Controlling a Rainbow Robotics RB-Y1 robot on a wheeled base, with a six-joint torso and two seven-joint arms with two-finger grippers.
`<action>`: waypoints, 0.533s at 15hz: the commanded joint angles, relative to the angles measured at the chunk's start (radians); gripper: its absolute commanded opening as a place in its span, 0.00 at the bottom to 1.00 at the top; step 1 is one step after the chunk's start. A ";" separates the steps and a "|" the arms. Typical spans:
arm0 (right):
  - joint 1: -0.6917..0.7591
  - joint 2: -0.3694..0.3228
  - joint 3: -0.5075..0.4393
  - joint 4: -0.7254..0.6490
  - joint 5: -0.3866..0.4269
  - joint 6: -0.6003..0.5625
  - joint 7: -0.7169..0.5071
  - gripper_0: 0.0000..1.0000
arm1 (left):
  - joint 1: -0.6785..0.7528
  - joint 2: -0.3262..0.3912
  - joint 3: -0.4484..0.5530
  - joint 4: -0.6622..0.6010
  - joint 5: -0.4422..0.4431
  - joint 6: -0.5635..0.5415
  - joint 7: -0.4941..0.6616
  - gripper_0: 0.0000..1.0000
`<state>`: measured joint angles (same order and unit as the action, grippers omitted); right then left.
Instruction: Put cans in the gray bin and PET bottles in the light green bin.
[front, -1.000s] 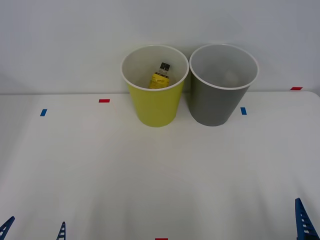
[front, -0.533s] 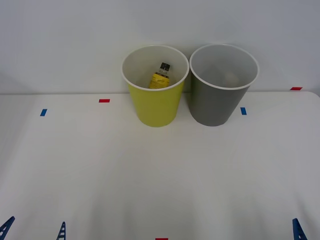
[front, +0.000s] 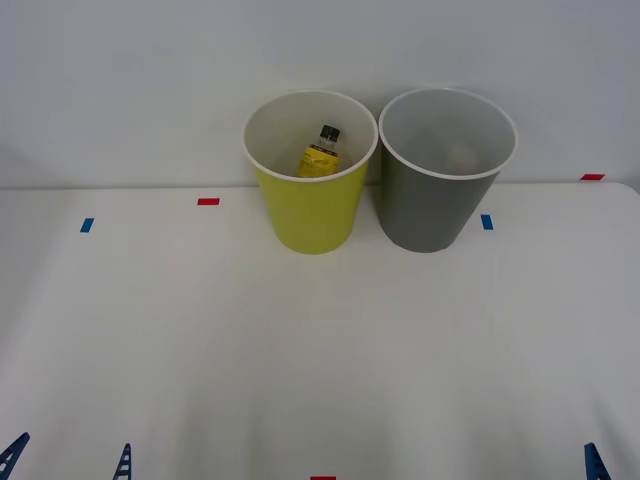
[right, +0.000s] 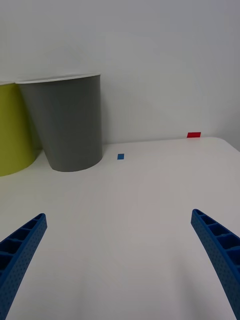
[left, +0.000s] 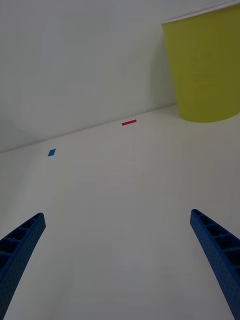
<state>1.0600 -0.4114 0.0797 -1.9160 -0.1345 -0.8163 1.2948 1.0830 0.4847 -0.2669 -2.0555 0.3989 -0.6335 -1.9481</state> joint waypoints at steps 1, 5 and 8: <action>0.000 0.000 0.000 0.000 0.000 0.000 0.000 1.00 | 0.000 0.000 0.000 0.000 0.000 0.000 0.000 1.00; 0.000 0.000 0.000 0.000 0.000 0.000 0.000 1.00 | 0.000 0.000 0.000 0.000 0.000 0.000 0.000 1.00; 0.000 0.000 0.000 0.000 0.000 0.000 0.000 1.00 | 0.000 0.000 0.000 0.000 0.000 0.000 0.000 1.00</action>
<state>1.0600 -0.4113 0.0798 -1.9160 -0.1347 -0.8163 1.2948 1.0830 0.4847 -0.2669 -2.0555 0.3989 -0.6335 -1.9481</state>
